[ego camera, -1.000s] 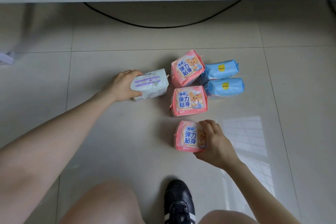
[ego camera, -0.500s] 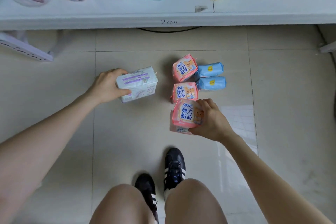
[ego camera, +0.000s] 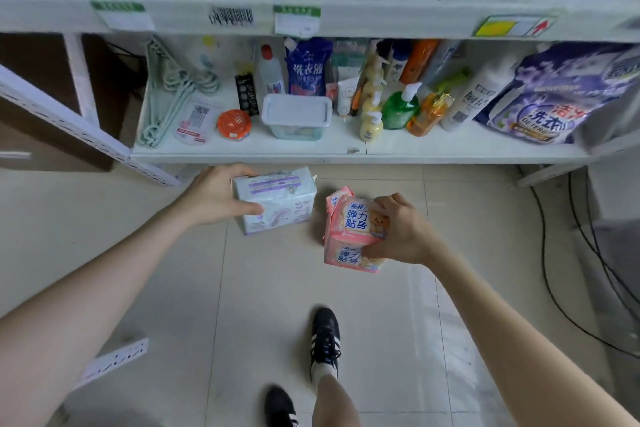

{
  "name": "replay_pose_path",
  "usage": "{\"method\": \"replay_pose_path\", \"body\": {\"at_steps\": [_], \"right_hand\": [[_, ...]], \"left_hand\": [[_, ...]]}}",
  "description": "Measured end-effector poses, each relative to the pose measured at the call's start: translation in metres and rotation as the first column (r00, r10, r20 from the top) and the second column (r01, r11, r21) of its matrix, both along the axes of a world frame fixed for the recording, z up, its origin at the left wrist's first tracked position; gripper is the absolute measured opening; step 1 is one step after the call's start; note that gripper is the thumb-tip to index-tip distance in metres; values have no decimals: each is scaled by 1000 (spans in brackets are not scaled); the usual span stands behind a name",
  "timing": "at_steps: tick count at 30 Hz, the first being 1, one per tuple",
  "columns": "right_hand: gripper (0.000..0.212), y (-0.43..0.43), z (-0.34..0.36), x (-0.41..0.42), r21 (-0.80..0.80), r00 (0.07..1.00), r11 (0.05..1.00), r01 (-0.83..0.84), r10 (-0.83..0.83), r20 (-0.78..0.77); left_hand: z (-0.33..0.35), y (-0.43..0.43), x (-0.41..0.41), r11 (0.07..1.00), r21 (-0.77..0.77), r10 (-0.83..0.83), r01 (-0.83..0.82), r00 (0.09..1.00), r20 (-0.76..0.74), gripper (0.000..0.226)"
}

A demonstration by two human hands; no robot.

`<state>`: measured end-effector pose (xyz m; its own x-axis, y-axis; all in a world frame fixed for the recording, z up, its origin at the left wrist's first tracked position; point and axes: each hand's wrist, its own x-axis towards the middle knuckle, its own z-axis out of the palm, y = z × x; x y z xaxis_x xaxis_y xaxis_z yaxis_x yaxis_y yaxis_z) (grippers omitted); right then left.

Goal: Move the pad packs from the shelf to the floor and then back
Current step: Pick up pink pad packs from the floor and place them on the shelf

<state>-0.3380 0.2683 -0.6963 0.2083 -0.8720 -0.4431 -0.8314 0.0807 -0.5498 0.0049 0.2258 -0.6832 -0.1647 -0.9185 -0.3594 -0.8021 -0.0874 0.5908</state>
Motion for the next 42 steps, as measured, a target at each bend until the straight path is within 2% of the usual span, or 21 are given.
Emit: {"method": "replay_pose_path", "body": {"at_steps": [9,12,17,22,30,37,42], "right_hand": [[68,-7,198,16,-157,997,984,-82,82,-2],[68,-2,262,27,-233,994,967,-103,108,9],[64,10,362,45,-302,986,946,-121,149,73],[65,26,458,66,-409,977,897,-169,207,51],[55,27,579,80,-474,960,856,-208,270,67],[54,-16,655,88,-575,957,786,-225,291,23],[59,-55,692,105,-632,948,746,-210,314,56]], "left_hand": [[216,14,26,992,-114,-61,54,997,-53,57],[283,30,43,979,-196,-67,52,995,-70,50],[384,59,71,942,-333,-73,49,996,-60,58],[472,91,95,908,-419,-53,19,996,-70,47],[578,100,117,840,-542,-76,-16,986,-147,45],[651,62,132,776,-629,-90,-43,980,-178,43],[684,21,149,776,-622,-90,-107,957,-277,40]]}}
